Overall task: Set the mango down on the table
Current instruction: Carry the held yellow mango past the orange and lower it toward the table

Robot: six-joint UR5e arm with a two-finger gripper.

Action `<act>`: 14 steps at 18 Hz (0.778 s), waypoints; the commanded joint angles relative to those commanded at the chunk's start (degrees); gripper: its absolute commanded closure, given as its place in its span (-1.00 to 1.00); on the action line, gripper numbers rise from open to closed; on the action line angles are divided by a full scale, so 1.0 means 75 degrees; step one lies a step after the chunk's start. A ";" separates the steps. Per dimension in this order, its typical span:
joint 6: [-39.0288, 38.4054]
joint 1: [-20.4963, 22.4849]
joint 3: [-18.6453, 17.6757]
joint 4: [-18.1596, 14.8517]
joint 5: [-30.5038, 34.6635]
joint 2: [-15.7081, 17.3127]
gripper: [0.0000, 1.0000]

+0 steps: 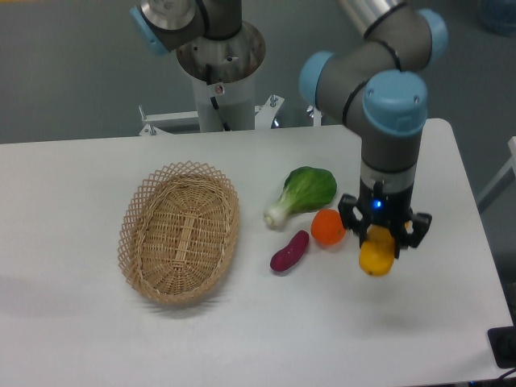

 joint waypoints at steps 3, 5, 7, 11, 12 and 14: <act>0.0012 -0.0129 0.0035 0.0189 0.0000 -0.0352 -0.04; 0.0000 -0.0246 0.0012 0.0190 0.0000 -0.0481 -0.04; -0.0023 -0.0305 -0.0046 0.0178 0.0000 -0.0552 -0.04; -0.0059 -0.0434 -0.0351 0.0178 0.0012 -0.0623 -0.05; -0.0047 -0.0457 -0.0444 0.0178 0.0012 -0.0623 -0.05; -0.0047 -0.0469 -0.0469 0.0178 0.0023 -0.0623 -0.05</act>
